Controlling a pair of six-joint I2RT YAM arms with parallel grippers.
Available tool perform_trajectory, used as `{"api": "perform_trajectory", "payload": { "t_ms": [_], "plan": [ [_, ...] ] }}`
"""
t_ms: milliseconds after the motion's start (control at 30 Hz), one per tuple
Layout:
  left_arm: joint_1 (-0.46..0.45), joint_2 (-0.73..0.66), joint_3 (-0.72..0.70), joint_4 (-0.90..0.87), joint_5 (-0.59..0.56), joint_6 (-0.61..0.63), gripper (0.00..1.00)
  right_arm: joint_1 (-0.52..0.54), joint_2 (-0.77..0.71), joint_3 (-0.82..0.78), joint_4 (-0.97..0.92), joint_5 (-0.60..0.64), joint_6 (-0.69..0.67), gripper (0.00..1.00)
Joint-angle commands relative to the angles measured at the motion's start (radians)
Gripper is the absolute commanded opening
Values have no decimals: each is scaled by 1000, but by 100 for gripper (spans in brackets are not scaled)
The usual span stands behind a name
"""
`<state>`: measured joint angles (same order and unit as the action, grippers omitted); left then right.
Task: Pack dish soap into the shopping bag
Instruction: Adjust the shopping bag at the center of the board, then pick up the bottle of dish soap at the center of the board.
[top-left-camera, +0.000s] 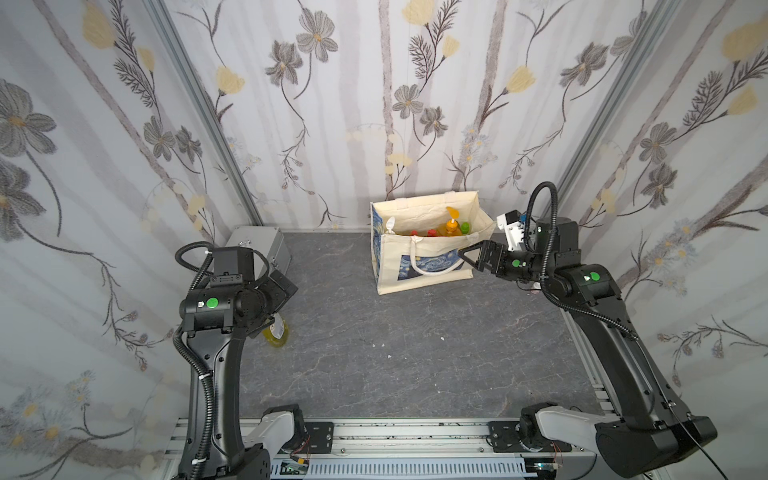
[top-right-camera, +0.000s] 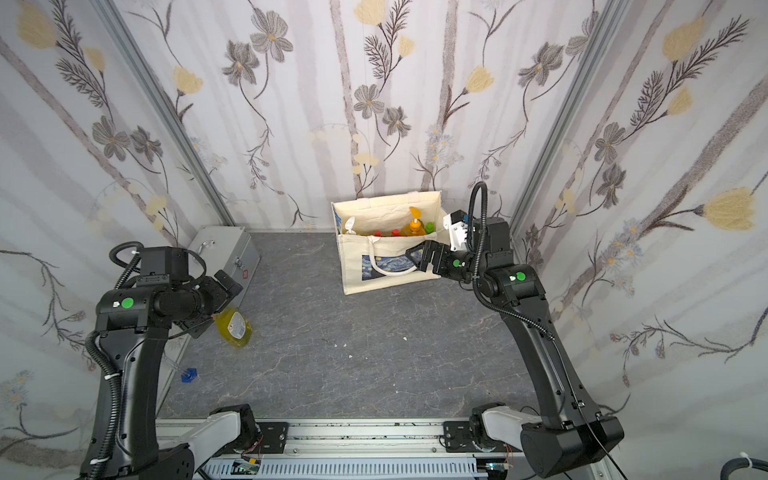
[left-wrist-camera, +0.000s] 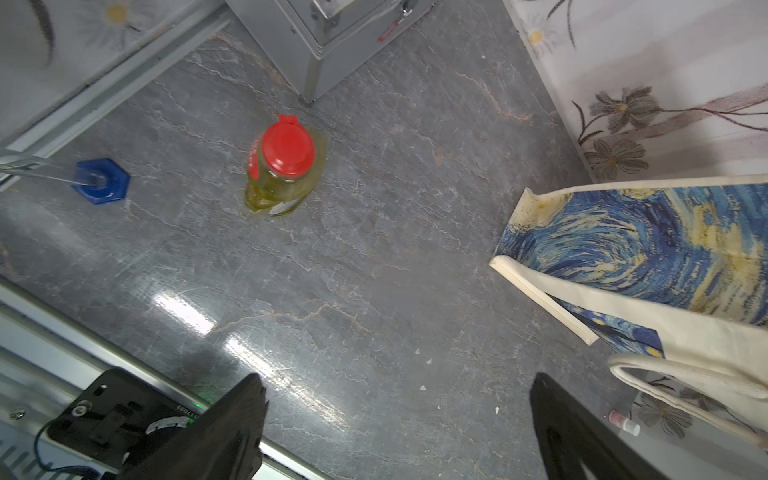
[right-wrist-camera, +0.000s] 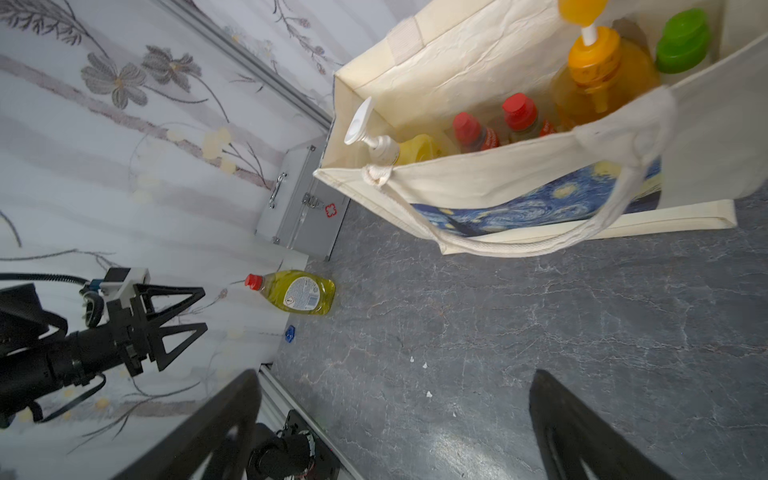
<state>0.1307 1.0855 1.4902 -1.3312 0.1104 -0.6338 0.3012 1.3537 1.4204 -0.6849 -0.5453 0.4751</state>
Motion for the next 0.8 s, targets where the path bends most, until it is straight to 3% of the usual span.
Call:
{"api": "perform_trajectory", "payload": {
  "t_ms": [0,133,333,533,667,767],
  "plan": [
    [32,25,6,-86,-53,133,100,17,-41,-60,99,-32,-30,100],
    [37,64,-29,-89,-134,280,100,17,-83,-138,132,-15,-67,100],
    [38,-57,-190,127,-268,467,100,18,-105,-193,178,-29,-58,100],
    [39,-105,-341,324,-200,637,100,18,-104,-170,185,-38,-52,100],
    [63,-57,-361,357,-164,689,99,18,-121,-163,177,-25,-60,100],
    [94,-10,-354,373,-132,706,93,19,-140,-173,177,-16,-59,100]
  ]
}}
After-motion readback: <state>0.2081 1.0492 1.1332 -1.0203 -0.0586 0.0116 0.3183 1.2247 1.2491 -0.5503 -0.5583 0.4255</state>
